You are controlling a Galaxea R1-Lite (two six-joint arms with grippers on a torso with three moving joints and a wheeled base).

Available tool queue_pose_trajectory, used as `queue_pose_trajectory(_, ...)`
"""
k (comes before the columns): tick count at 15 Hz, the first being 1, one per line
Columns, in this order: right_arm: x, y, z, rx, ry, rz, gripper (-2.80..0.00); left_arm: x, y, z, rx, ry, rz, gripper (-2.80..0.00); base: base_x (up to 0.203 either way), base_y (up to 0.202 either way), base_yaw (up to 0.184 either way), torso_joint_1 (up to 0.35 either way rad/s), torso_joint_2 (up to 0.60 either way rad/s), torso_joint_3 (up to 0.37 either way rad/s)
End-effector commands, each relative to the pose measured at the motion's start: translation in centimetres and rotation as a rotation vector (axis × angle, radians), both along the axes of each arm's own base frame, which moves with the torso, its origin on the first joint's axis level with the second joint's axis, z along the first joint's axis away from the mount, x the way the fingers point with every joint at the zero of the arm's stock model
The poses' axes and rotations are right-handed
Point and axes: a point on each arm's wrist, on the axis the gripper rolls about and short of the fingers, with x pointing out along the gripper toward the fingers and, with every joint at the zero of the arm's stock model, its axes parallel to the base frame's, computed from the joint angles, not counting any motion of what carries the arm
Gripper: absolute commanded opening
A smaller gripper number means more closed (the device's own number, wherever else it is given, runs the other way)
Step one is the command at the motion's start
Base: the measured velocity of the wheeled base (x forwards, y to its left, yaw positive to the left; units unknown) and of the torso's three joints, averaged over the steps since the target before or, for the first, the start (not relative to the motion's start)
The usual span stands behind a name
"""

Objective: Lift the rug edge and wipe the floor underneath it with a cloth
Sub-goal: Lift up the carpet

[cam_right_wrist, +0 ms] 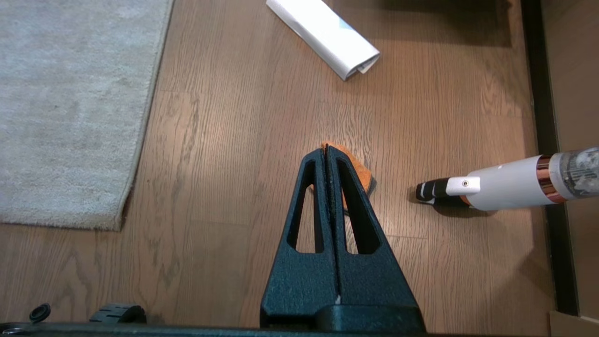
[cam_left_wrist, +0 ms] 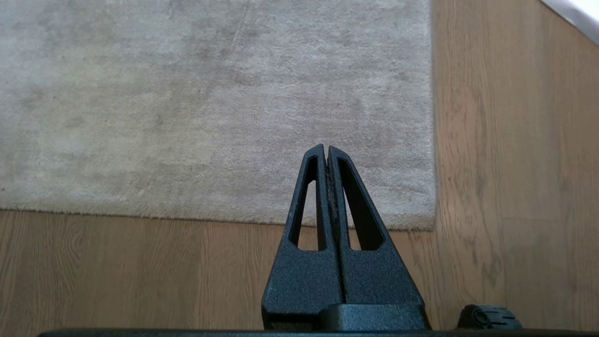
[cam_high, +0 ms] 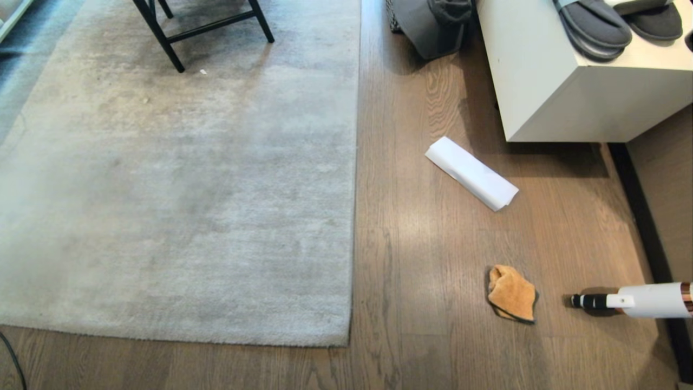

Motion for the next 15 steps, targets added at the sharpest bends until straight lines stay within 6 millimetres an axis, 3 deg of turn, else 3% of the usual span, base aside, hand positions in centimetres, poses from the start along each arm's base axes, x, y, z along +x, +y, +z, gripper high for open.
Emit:
queue_pose_trajectory(1, 0.0, 0.0, 0.01, -0.001, -0.001, 0.001, -2.8, 0.01, 0.0, 0.0, -0.001, 0.001, 0.001, -2.8, 0.0, 0.0, 0.0, 0.002, 0.0, -0.201)
queue_pose_trajectory(15, 0.0, 0.0, 0.01, -0.001, -0.001, 0.001, -2.8, 0.01, 0.0, 0.0, -0.006, 0.001, 0.001, -2.8, 0.0, 0.0, 0.0, 0.002, 0.0, -0.197)
